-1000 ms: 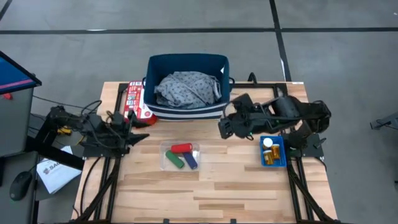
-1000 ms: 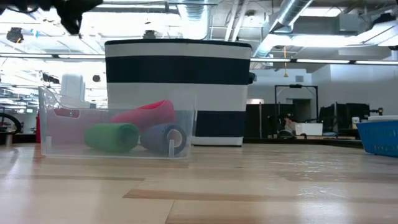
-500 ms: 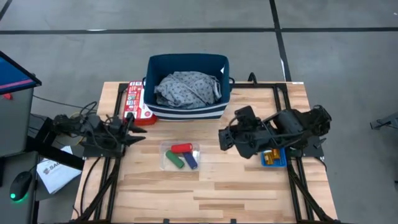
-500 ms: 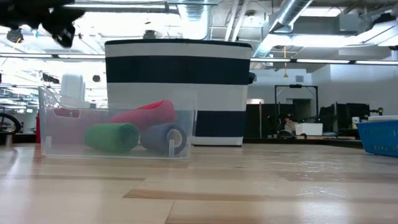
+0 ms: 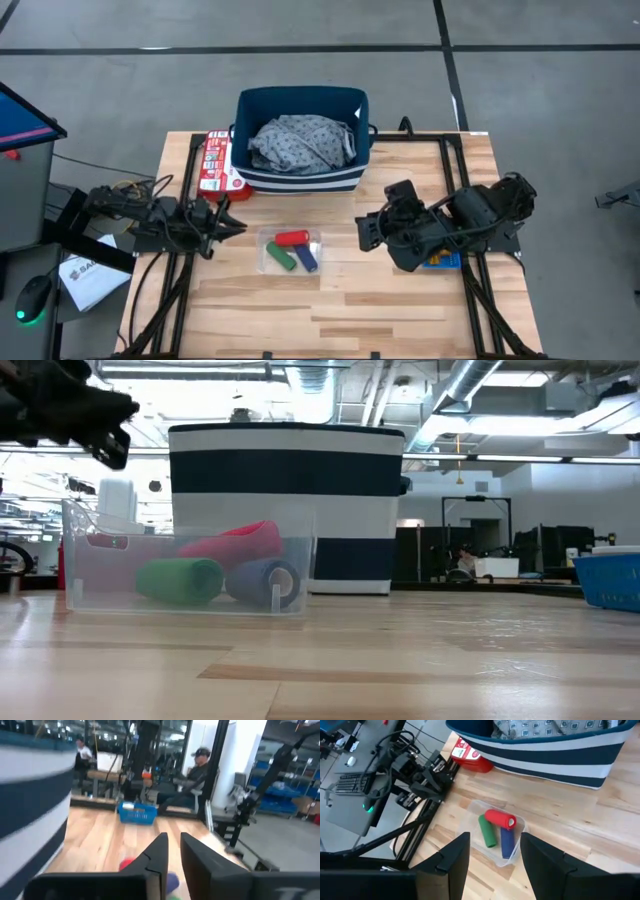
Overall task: Pick & place medical supplies in basket/bin
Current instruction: Return to Home Position
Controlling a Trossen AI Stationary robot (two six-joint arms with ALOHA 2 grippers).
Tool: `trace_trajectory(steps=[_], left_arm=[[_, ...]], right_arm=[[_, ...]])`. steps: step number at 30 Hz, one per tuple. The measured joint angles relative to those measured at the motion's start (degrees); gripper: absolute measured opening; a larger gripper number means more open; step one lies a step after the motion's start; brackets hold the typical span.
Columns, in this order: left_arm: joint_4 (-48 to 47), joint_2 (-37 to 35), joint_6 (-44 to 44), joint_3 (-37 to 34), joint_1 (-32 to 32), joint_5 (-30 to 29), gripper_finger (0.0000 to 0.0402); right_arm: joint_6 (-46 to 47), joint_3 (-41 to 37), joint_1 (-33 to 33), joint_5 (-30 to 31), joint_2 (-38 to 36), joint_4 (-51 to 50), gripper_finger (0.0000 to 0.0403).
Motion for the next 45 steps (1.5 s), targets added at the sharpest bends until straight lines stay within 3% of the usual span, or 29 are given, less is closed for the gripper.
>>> trace_trajectory(steps=[8, 17, 22, 24, 32, 40, 45], left_arm=[[-0.77, 0.0, 0.44, -0.87, 6.39, 1.42, 0.0018], [-1.31, 0.0, -1.5, -0.83, 21.41, 21.43, 0.0007], [-0.59, 0.0, -5.2, -0.81, 24.64, 29.14, 0.0002], [-0.62, 0.05, -6.45, -0.81, 24.41, 29.09, 0.0001], [-0.94, 2.74, -4.93, -0.89, 20.69, 19.27, 0.0001], [0.25, 1.38, -0.6, -0.96, 20.27, 15.74, 0.0001], [0.24, 2.83, -0.79, -0.96, 20.27, 15.25, 0.0004]], right_arm=[[-0.04, 0.0, 1.43, 0.0, 0.0, -0.33, 0.0171], [0.42, 0.0, 2.82, 1.39, 0.0, -0.37, 0.0171], [0.15, 0.0, 2.97, 2.44, 0.0, -0.38, 0.0171], [-0.04, 0.0, 2.96, 2.82, 0.0, -0.41, 0.0171], [-2.2, -0.02, 2.91, 2.8, -0.17, -1.01, 0.0171], [-3.74, 0.0, 2.86, 2.8, -1.55, -1.94, 0.0171], [-9.81, -0.02, 2.91, 2.8, -2.99, -1.76, 0.0171]])
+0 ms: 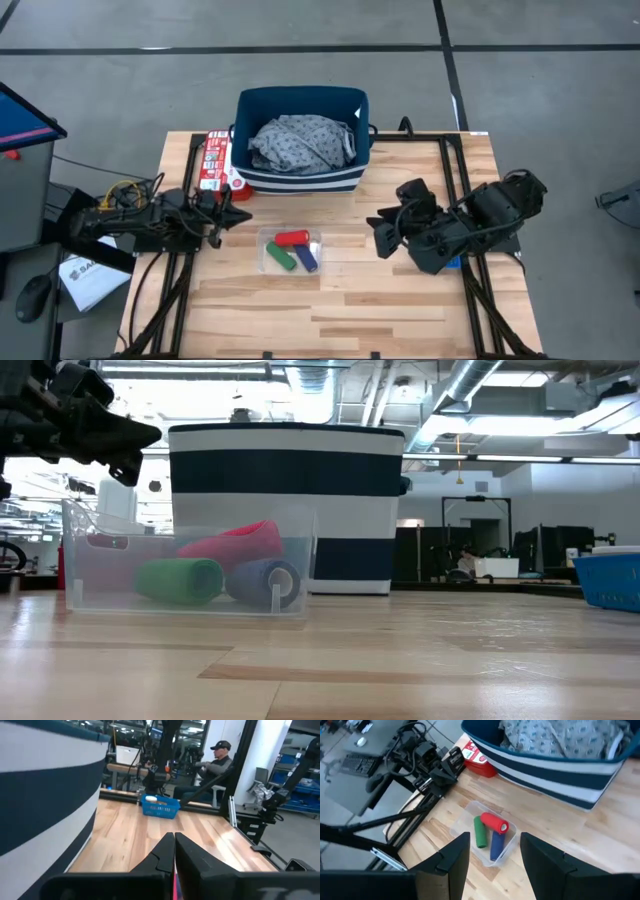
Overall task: Pick & place medical supplies in basket/bin
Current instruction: Return to Home Position
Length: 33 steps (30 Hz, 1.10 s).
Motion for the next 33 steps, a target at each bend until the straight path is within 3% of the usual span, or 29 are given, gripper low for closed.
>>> trace_trajectory(steps=[9, 15, 18, 22, 33], left_arm=[[0.09, 3.02, -0.05, 0.0, 0.0, -0.13, 0.0002], [0.1, 4.88, -0.07, 0.01, 0.0, -0.12, 0.0001], [0.11, 5.65, -0.07, 0.02, 0.0, -0.12, 0.0001], [0.14, 6.41, -0.07, 0.02, 0.0, -0.1, 0.0001], [0.66, 6.79, -0.09, 0.09, 0.0, -0.08, 0.0001]], right_arm=[[-12.86, 0.0, -0.07, 0.0, -6.44, 0.75, 0.0171], [-32.94, 0.02, -3.42, -2.49, -10.21, 12.26, 0.0163], [-45.1, 0.02, -6.84, -8.98, -10.6, 20.28, 0.0153], [-57.35, 0.03, -12.27, -22.56, -9.51, 28.81, 0.0137], [-75.51, 0.01, -21.43, -53.78, -1.16, 37.47, 0.0105]])
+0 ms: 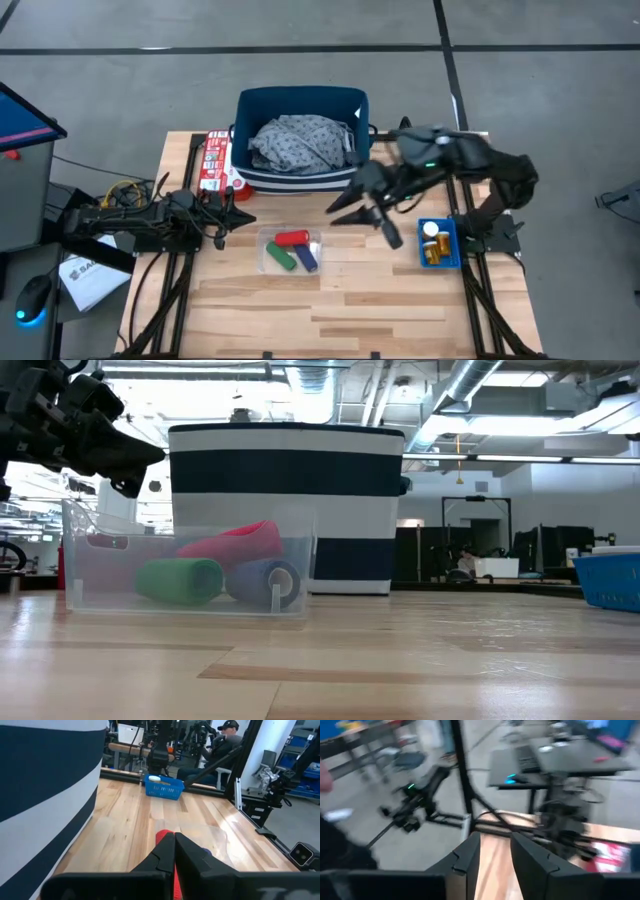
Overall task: Pick & place medical supplies in basket/bin
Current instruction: Return to Home Position
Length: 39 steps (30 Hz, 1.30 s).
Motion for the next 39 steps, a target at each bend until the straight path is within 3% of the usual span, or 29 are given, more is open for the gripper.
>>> trace_trajectory(steps=[5, 12, 16, 21, 25, 29, 36, 39], left_arm=[[0.04, 0.0, 0.0, 0.0, 0.0, 0.0, 0.0002], [0.39, 0.0, 0.0, 0.0, 0.0, 0.02, 0.0002], [0.42, 0.1, 0.0, 0.0, 0.0, 0.02, 0.0002], [0.9, 0.88, 0.0, 0.0, -0.02, 0.03, 0.0002], [0.85, 1.16, -0.02, 0.0, 0.0, 0.0, 0.0002], [0.9, 1.16, -0.02, 0.0, -0.01, 0.02, 0.0002], [0.92, 1.16, -0.02, 0.0, -0.02, 0.02, 0.0002], [0.92, 1.16, -0.02, 0.0, -0.02, 0.02, 0.0002]], right_arm=[[-3.73, -0.1, -2.55, -8.8, 1.71, 2.26, 0.0094], [-10.29, -1.95, -2.83, -9.45, -0.54, 0.53, 0.0091], [-11.37, -13.4, -2.91, -9.39, -7.58, 6.74, 0.0091], [-8.37, -37.3, -3.51, -8.97, -19.83, 23.99, 0.0091], [-3.83, -54.53, -4.63, -2.82, -29.58, 35.4, 0.0091], [-0.41, -68.08, -4.97, 4.4, -38.67, 40.35, 0.0091], [-4.12, -84.17, -7.58, 19.7, -52.22, 40.34, 0.0091], [-0.89, -89.75, -8.53, 22.35, -57.15, 41.12, 0.0091]])
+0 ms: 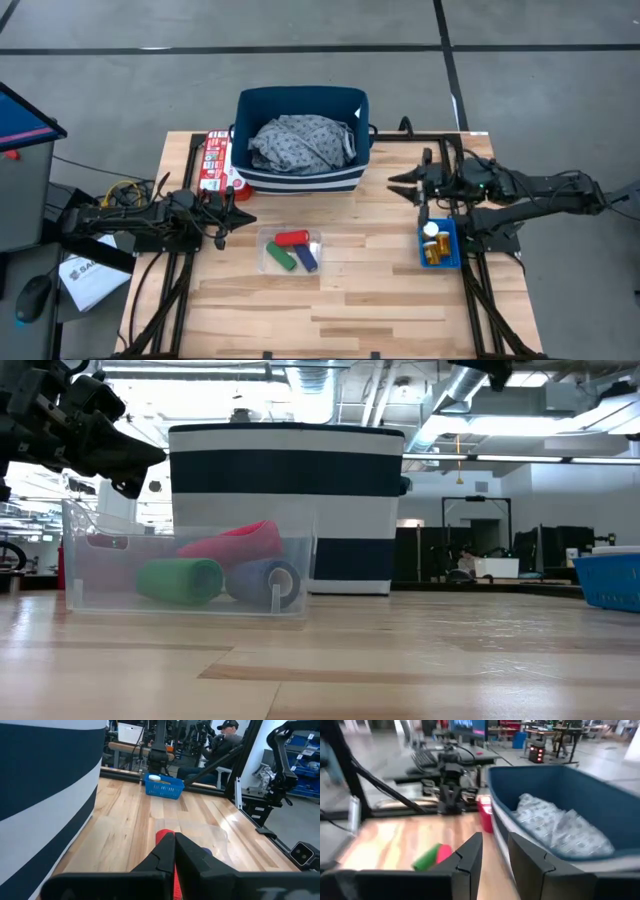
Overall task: Pick & place medical supplies in basket/bin
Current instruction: Return to Home Position
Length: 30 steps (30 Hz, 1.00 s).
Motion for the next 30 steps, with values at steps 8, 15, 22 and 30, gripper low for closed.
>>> trace_trajectory(steps=[8, 15, 22, 30], left_arm=[[0.07, 0.0, 0.0, 0.0, 0.02, -0.01, 0.0002], [0.09, 0.0, 0.0, 0.0, 0.0, 0.0, 0.0002], [0.09, 0.0, 0.01, 0.0, 0.0, 0.0, 0.0002], [0.08, 0.0, 0.01, 0.0, 0.0, 0.0, 0.0002]], right_arm=[[5.21, -14.46, -0.79, -0.33, -10.65, 7.62, 0.0091], [4.52, -24.38, -0.79, -2.52, -18.41, 11.94, 0.0091], [4.36, -32.59, -0.79, -3.5, -26.14, 11.88, 0.0091], [0.01, -40.47, -0.75, -4.83, -32.37, 11.25, 0.0091]])
